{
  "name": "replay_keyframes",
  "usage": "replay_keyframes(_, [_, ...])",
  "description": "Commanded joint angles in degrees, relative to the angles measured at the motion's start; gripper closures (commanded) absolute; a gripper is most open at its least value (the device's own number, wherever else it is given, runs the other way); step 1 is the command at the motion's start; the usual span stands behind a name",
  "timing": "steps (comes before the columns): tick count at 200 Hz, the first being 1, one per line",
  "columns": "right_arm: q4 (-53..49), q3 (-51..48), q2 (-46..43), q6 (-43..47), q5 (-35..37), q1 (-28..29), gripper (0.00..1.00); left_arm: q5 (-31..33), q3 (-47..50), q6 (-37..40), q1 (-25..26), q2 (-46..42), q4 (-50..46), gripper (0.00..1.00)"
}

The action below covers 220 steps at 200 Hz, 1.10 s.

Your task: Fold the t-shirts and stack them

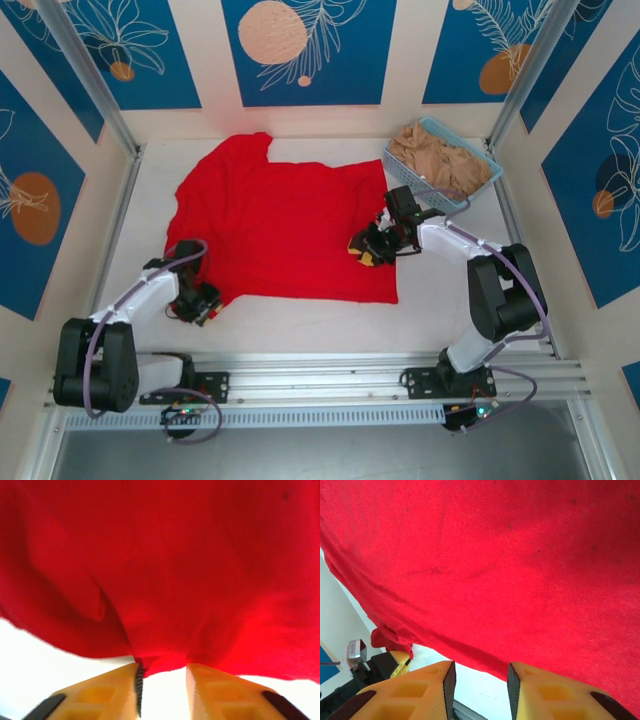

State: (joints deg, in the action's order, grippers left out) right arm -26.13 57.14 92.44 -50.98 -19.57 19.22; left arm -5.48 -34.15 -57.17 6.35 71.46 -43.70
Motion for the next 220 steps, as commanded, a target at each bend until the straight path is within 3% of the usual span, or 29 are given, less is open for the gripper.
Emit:
replay_keyframes(1, [0.2,0.6,-2.1,0.3,-3.1,0.6,0.65,1.0,0.2,1.0,0.0,1.0,2.4,0.82])
replay_keyframes(25, [-0.3,0.3,-3.2,0.5,-3.1,0.6,0.65,1.0,-1.2,0.1,0.9,-1.3,-0.4,1.00])
replay_keyframes(71, [-0.8,1.4,-1.4,1.1,-2.3,-0.4,0.66,-1.1,-4.5,-7.0,5.4,-7.7,-11.5,1.00])
replay_keyframes(116, [-1.7,2.2,-0.7,2.1,-2.2,-1.4,0.66,-4.2,-5.2,-17.7,11.8,-10.5,-14.1,1.00])
replay_keyframes(220, [-3.8,1.3,-0.3,3.4,-1.3,-2.1,0.68,-2.6,-10.4,-41.2,28.0,-3.3,-12.8,1.00])
